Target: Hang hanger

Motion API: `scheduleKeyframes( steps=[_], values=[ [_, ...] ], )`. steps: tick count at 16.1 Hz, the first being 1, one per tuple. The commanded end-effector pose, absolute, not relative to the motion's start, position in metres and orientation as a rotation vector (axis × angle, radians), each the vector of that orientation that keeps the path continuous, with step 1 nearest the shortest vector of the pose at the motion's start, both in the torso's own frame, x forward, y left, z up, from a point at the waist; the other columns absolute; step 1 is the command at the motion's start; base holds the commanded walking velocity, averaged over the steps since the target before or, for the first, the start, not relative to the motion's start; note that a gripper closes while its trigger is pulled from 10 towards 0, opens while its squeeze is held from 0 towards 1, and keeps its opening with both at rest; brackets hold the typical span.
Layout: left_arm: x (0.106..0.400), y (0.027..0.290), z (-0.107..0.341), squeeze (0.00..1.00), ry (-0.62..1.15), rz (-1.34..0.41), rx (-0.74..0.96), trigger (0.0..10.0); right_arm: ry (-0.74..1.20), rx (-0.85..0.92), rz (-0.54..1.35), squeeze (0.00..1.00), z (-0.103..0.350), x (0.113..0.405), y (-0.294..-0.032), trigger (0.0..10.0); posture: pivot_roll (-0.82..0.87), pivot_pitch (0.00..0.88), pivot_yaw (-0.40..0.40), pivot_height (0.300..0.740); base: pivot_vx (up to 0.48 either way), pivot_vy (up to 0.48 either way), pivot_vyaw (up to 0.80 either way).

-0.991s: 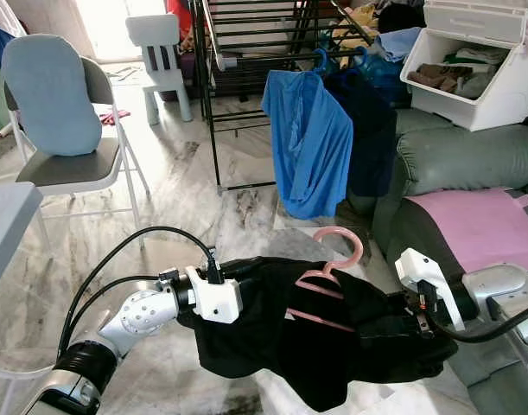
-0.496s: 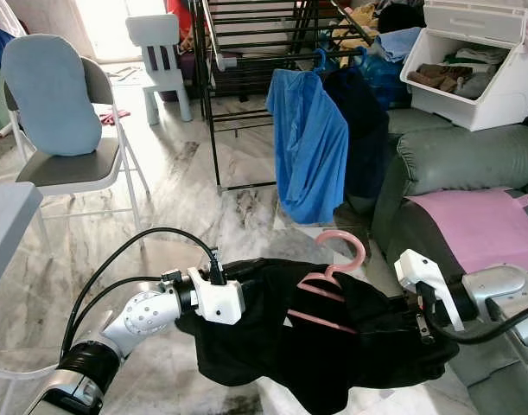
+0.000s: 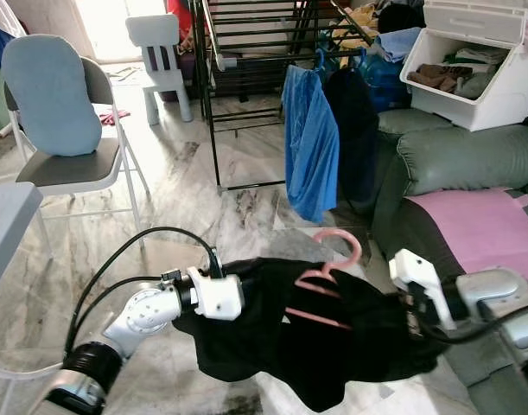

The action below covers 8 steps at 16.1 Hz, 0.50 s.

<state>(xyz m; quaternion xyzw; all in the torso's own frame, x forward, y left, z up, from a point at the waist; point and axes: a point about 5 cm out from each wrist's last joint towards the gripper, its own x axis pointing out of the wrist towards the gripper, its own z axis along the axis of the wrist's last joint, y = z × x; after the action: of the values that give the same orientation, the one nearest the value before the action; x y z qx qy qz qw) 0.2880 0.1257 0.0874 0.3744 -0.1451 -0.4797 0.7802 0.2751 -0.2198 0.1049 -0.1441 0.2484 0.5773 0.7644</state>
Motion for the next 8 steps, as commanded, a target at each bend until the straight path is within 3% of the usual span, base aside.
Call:
scheduleKeyframes(
  steps=[1,5,8],
  values=[
    [0.293,0.126,0.098,1.0,-0.35,-0.991,0.765,10.0,0.459,-0.323,1.162,0.0,0.109,0.284,-0.219,0.0,-0.1,0.0,-0.005,0.74,0.0,0.0,0.0],
    [0.289,0.14,0.102,1.0,-0.366,-0.928,0.752,10.0,0.333,-0.286,0.912,0.0,0.11,0.304,-0.208,0.0,-0.07,0.0,-0.013,0.74,0.0,0.0,0.0],
    [0.29,0.153,0.103,1.0,-0.308,-0.805,0.609,10.0,0.308,-0.292,0.818,0.0,0.105,0.307,-0.201,0.0,-0.07,0.0,-0.02,0.74,0.0,0.0,0.0]
  ],
)
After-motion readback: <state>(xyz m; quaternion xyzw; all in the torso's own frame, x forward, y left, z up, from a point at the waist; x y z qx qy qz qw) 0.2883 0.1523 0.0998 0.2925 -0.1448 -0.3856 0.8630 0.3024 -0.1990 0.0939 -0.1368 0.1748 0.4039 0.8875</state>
